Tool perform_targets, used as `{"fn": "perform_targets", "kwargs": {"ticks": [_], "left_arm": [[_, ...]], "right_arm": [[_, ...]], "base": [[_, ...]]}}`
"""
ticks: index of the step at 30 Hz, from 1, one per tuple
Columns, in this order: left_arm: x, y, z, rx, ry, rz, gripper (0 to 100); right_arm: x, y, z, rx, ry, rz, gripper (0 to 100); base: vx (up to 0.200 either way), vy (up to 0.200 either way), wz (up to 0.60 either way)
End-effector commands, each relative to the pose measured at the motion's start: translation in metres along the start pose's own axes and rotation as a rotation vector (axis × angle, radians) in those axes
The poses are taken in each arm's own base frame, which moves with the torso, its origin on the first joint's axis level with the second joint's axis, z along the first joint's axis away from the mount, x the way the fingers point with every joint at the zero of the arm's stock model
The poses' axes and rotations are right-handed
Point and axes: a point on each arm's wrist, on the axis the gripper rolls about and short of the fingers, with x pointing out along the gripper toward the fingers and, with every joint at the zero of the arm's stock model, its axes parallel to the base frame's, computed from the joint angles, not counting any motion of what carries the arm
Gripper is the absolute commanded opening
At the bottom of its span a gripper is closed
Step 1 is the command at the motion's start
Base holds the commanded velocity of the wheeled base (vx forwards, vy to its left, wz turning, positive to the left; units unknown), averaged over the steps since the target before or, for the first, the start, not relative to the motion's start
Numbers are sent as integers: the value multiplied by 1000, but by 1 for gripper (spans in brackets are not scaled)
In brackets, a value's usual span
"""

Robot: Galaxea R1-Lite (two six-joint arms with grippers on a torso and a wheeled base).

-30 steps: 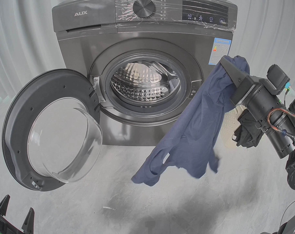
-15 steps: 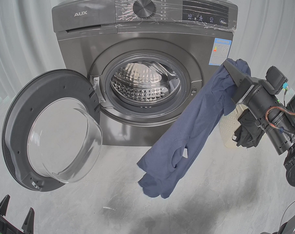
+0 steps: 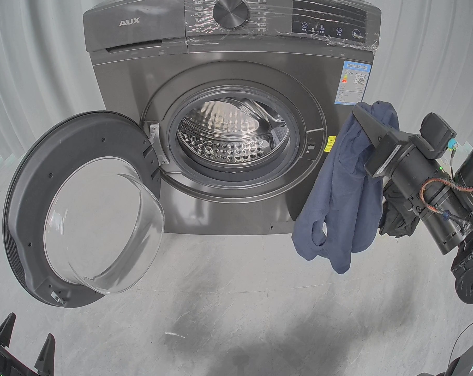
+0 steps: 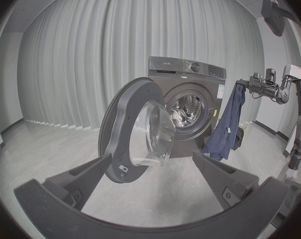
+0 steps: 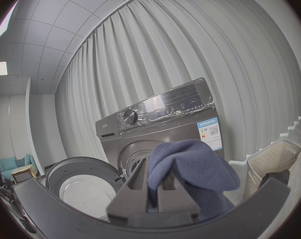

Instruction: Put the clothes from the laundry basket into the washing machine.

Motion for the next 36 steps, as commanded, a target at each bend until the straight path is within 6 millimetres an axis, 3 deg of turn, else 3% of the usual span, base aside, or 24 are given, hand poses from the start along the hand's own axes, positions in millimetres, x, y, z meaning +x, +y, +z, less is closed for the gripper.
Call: {"fn": "perform_targets", "kwargs": {"ticks": [1, 7, 36], "left_arm": [[0, 0, -4, 0, -2, 0, 100], [0, 0, -4, 0, -2, 0, 100], [0, 0, -4, 1, -2, 0, 100]], "right_arm": [[0, 1, -1, 2, 6, 5, 0], [0, 1, -1, 0, 6, 5, 0], [-6, 5, -13, 0, 52, 23, 0]], "base": [[0, 0, 0], [0, -200, 0], [0, 0, 0]]}}
